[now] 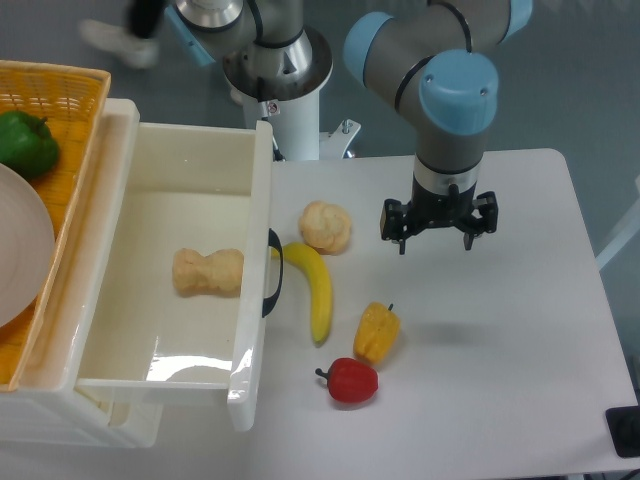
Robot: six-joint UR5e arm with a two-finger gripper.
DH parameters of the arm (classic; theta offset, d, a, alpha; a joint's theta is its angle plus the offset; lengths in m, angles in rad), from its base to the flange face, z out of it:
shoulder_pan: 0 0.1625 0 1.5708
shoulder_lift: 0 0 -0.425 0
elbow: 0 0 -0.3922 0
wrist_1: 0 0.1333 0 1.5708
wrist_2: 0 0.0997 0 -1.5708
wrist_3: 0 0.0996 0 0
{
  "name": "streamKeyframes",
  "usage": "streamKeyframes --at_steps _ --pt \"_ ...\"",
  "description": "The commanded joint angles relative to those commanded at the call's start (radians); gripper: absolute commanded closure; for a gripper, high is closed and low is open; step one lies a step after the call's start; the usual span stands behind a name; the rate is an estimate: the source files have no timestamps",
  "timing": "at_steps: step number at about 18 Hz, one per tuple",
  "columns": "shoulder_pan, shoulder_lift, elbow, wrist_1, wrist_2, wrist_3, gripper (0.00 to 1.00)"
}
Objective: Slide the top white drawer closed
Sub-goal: 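Move the gripper down toward the open white drawer's front panel, then lower the gripper beside the drawer front near its black handle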
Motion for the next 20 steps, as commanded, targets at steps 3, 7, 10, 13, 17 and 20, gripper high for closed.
streamKeyframes --at_steps 3,7,10,13,17,20 --pt "-0.023 -0.023 0.000 0.000 -0.003 -0.028 0.00" --pt "-0.060 -0.087 0.020 0.002 -0.028 -0.124 0.00" --pt "-0.075 -0.118 0.031 0.005 -0.099 -0.143 0.00" --pt "-0.075 -0.123 0.022 0.005 -0.133 -0.144 0.00" --pt "-0.086 -0.129 0.009 0.003 -0.187 -0.144 0.00" --pt "-0.107 -0.133 0.008 0.000 -0.198 -0.146 0.00"
